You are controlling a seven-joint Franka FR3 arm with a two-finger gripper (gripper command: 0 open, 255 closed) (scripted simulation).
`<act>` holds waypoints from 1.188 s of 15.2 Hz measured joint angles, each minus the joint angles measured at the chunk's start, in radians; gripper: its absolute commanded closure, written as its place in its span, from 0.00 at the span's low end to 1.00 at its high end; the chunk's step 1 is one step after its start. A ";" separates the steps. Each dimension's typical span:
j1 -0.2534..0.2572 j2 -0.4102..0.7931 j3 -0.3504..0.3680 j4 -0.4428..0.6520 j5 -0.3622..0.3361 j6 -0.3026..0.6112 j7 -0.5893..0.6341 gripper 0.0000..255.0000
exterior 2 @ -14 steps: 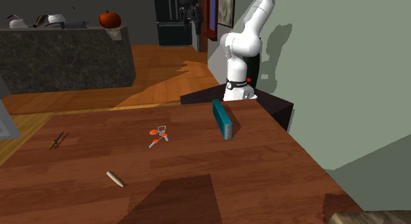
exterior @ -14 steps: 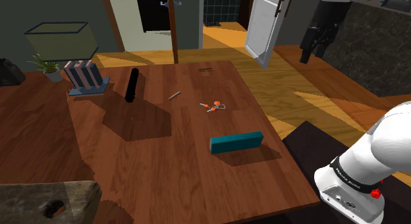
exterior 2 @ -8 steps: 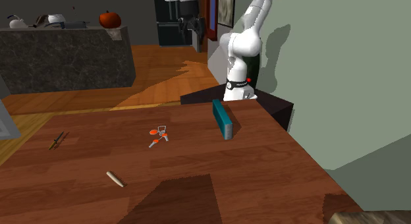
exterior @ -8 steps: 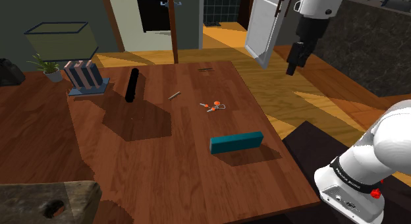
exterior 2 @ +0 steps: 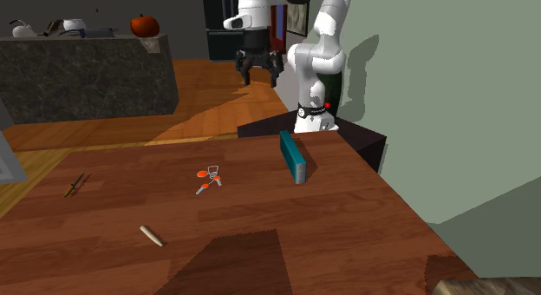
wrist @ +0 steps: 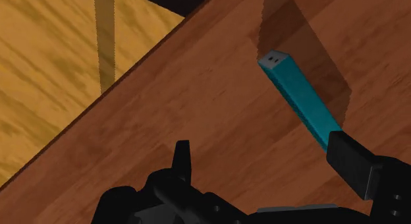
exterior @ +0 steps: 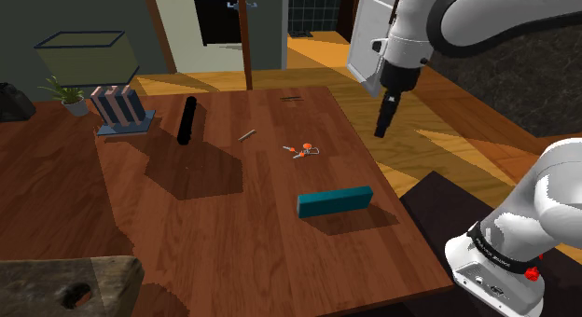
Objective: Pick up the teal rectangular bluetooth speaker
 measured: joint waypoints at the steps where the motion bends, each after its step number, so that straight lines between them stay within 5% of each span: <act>1: 0.017 0.019 0.006 -0.009 0.004 0.033 -0.025 0.00; 14: 0.238 0.279 0.110 -0.105 0.055 0.464 -0.329 0.00; 18: 0.256 0.344 0.123 -0.117 0.057 0.548 -0.359 0.00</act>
